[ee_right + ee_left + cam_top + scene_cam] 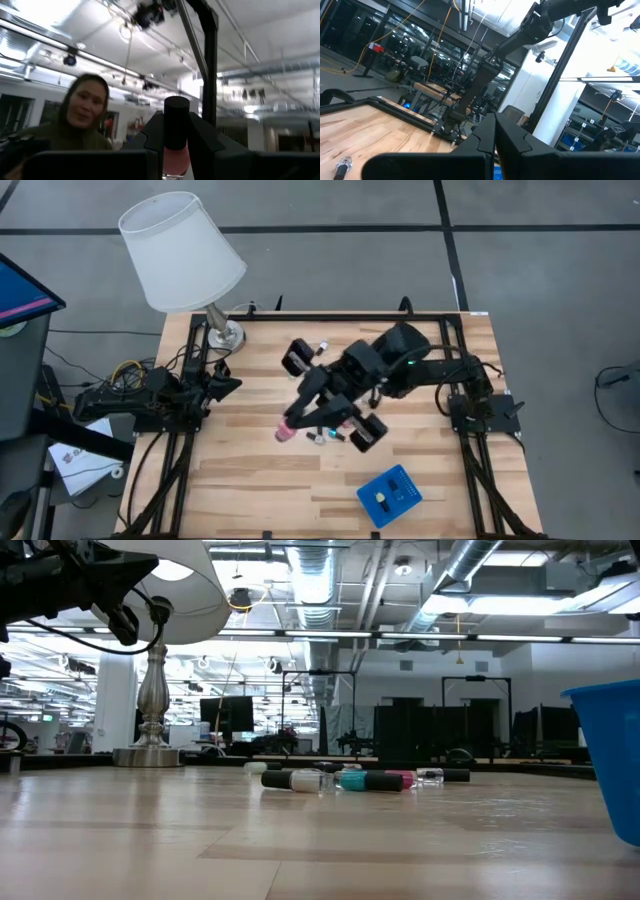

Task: Pick & Place Nail Polish
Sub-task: Put the pink nail polish into the blue bin

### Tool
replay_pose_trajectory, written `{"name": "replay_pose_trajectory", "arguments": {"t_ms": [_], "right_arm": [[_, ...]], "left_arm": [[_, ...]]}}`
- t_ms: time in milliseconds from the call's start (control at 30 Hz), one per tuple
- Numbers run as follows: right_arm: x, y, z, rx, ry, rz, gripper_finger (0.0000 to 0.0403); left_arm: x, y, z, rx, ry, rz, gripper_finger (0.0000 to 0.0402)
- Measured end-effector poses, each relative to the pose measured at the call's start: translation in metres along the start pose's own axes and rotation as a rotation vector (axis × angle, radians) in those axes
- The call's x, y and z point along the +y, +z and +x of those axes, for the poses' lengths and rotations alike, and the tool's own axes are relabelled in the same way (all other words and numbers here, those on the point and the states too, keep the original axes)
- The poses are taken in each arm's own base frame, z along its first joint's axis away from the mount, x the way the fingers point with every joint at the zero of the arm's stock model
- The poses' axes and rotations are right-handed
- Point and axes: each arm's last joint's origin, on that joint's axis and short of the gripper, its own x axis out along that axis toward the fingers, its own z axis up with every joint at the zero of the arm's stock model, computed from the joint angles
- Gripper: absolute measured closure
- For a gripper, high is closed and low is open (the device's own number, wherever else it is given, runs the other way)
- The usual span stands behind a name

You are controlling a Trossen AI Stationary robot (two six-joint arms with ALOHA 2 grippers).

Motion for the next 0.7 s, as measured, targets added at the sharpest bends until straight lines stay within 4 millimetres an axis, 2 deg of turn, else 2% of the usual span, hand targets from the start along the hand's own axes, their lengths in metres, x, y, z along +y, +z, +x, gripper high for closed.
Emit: {"name": "replay_pose_trajectory", "arguments": {"t_ms": [167, 367, 500, 700], "right_arm": [[-0.014, -0.016, -0.007, 0.178, -0.067, 0.047, 0.0357], [-0.033, -0.038, -0.024, 0.441, -0.141, 0.025, 0.0357], [-0.042, -0.048, -0.037, 0.587, -0.145, -0.061, 0.0357], [-0.052, -0.053, -0.05, 0.71, -0.073, -0.327, 0.0357]], "left_arm": [[0.0, 0.0, 0.0, 0.0, 0.0, 0.0, 0.0401], [0.0, 0.0, 0.0, 0.0, 0.0, 0.0, 0.0401], [0.0, 0.0, 0.0, 0.0, 0.0, 0.0, 0.0401], [0.0, 0.0, 0.0, 0.0, 0.0, 0.0, 0.0401]]}}
